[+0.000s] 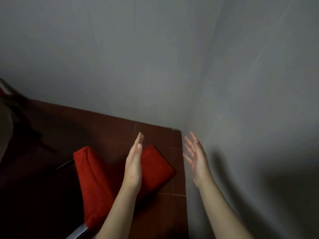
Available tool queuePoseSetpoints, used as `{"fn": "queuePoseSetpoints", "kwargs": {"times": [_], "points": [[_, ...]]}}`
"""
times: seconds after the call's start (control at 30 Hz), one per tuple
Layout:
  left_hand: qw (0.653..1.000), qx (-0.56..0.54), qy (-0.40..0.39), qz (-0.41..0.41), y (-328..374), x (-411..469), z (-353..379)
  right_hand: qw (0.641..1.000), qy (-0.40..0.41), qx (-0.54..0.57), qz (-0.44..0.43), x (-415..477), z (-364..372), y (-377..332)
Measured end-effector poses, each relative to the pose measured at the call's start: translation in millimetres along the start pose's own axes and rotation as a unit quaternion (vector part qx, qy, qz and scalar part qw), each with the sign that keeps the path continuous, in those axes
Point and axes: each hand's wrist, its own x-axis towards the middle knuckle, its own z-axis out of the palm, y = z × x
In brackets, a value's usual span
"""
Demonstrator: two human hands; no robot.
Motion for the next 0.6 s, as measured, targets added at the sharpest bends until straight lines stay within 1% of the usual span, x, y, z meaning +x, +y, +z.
{"fn": "queuePoseSetpoints", "kwargs": {"times": [0.2, 0.37, 0.5, 0.6], "points": [[0.999, 0.016, 0.046, -0.010, -21, 50, -3, 0.998, -0.043, -0.025, 0.027, 70, 9, 11], [0.996, 0.010, 0.087, -0.003, -30, 121, -7, 0.994, -0.090, -0.053, 0.036, 147, 36, 11], [0.995, -0.004, 0.102, 0.003, -30, 187, 1, 0.993, -0.099, -0.056, 0.035, 213, 53, -3], [0.994, 0.002, 0.108, 0.013, -27, 221, 7, 0.994, -0.094, -0.053, 0.027, 251, 61, -12]]}}
